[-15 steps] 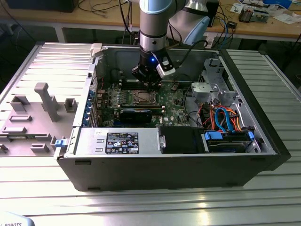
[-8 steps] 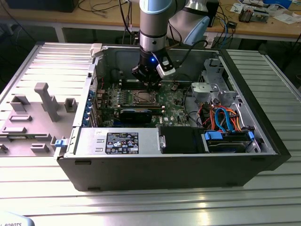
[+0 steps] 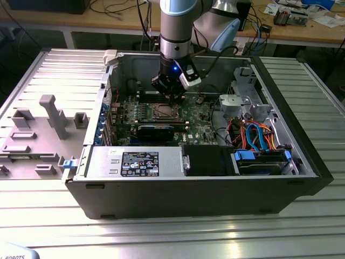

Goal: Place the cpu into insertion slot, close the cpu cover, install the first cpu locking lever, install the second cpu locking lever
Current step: 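Install the first cpu locking lever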

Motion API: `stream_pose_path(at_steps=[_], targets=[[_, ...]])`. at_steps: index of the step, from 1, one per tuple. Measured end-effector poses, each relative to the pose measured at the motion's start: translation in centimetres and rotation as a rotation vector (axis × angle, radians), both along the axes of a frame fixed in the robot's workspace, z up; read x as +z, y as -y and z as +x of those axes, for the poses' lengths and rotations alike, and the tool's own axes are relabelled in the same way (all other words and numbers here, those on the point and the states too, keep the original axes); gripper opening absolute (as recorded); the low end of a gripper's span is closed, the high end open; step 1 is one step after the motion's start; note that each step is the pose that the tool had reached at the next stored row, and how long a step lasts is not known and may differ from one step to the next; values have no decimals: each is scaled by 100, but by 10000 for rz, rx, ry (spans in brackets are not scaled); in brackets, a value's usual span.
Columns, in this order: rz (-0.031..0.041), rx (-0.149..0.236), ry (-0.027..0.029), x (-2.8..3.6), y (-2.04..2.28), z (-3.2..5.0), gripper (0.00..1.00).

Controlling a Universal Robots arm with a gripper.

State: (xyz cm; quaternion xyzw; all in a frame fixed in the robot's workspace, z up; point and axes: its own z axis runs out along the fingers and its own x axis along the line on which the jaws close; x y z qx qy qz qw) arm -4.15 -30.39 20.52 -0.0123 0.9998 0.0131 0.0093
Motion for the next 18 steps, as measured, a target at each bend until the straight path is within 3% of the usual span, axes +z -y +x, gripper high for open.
stream_pose_path(at_steps=[7, 16, 18], targets=[[-61, 0, 0, -10, 0, 3, 11], [-64, 0, -1, -32, -3, 4, 11], [-30, -2, 0, -33, -4, 3, 11]])
